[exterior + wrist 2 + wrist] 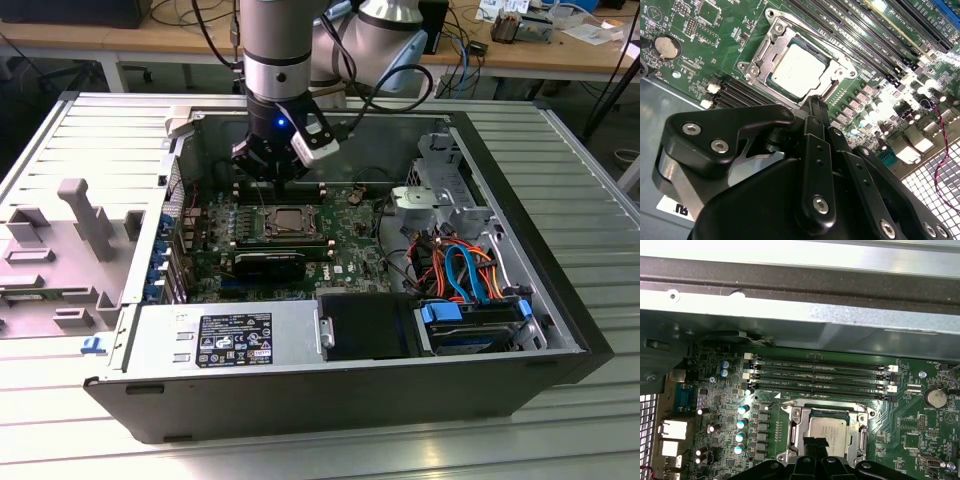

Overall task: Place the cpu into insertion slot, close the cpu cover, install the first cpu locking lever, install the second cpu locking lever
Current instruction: 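Install the first cpu locking lever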

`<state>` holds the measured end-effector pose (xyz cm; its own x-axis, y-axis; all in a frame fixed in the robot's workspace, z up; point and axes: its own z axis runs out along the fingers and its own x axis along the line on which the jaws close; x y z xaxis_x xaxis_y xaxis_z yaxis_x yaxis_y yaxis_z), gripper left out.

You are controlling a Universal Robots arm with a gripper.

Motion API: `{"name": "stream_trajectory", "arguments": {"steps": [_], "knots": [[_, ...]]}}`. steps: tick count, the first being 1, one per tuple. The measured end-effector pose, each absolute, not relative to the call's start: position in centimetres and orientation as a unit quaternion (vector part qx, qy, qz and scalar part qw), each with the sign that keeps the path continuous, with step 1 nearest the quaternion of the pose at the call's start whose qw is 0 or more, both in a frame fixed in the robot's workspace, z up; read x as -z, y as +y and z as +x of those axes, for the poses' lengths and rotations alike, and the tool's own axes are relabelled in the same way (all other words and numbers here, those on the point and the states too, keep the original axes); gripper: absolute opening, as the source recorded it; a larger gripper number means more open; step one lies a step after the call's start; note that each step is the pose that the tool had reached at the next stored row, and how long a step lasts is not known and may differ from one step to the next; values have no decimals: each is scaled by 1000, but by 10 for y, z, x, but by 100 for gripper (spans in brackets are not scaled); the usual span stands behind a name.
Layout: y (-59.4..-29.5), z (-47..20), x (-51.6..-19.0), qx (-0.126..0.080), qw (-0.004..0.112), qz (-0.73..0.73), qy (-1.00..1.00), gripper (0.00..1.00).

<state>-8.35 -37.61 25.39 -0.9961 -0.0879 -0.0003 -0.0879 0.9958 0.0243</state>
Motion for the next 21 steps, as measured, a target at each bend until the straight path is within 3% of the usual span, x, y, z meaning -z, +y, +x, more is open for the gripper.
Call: {"name": "stream_trajectory", "arguments": {"steps": [21], "knots": [[-376, -93, -254, 12, 0, 44, -999, 11]]}}
